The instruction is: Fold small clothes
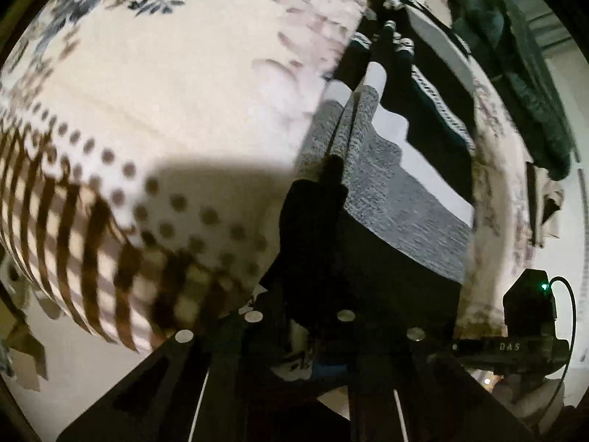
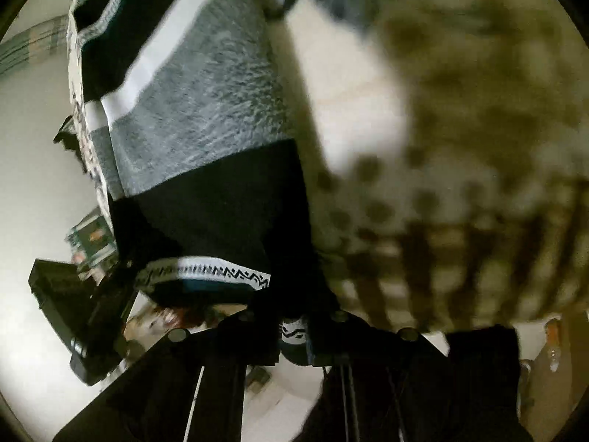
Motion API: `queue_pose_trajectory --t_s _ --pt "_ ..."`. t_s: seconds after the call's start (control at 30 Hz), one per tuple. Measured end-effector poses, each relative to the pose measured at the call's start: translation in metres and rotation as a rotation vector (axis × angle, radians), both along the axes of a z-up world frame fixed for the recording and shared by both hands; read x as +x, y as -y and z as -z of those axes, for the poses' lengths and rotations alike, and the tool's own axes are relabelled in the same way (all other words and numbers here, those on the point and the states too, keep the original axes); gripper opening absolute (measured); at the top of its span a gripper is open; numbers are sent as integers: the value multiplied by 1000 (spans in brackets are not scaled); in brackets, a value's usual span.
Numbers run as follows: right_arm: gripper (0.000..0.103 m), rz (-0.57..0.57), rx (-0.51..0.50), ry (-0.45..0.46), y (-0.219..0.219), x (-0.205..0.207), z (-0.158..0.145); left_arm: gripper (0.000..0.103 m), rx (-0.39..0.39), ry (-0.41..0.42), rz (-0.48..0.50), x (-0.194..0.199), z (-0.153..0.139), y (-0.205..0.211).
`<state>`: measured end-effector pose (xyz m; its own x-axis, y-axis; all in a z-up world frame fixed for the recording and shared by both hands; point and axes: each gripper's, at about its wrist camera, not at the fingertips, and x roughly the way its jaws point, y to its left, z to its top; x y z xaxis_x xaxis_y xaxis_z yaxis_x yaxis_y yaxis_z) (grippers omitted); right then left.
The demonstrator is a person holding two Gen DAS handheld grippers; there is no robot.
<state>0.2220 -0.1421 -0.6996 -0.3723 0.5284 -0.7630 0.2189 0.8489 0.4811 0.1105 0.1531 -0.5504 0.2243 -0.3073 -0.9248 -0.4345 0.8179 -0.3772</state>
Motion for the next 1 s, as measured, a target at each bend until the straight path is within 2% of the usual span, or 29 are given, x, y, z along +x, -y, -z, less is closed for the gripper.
queue_pose_trajectory --t_s 0.07,0.17,0.23,0.27,0.3,0.33,0.37,0.43,0.57,0.7,0.8,1.0 --pt "8 -18 -54 17 6 -6 -5 7 -56 -12 5 -5 5 4" --pt "10 -34 -87 -22 7 -4 4 11 -99 -64 30 -4 23 -1" --pt "27 -23 -88 -71 5 5 3 16 -131 -86 37 4 18 -13" --pt "32 -15 -70 -71 5 11 -5 22 -114 -101 46 12 10 -20" --pt "47 -6 -57 -50 5 19 -16 24 -114 -95 52 17 3 -25" --pt "61 2 -53 -24 6 29 -27 33 -136 -66 60 27 -8 -33" --pt "64 12 -48 1 10 38 -38 52 -140 -46 68 35 -16 -37" --pt "66 49 -37 56 16 68 -64 66 -144 27 76 68 -40 -55" --pt "67 143 -7 158 33 146 -98 66 -165 154 93 152 -65 -82" --pt "67 168 -50 284 39 232 -112 66 -102 273 147 248 -74 -92" --pt "67 184 -47 340 44 298 -112 66 -77 307 181 321 -64 -87" --pt "67 237 -56 414 42 403 -96 66 29 299 306 415 -33 -62"
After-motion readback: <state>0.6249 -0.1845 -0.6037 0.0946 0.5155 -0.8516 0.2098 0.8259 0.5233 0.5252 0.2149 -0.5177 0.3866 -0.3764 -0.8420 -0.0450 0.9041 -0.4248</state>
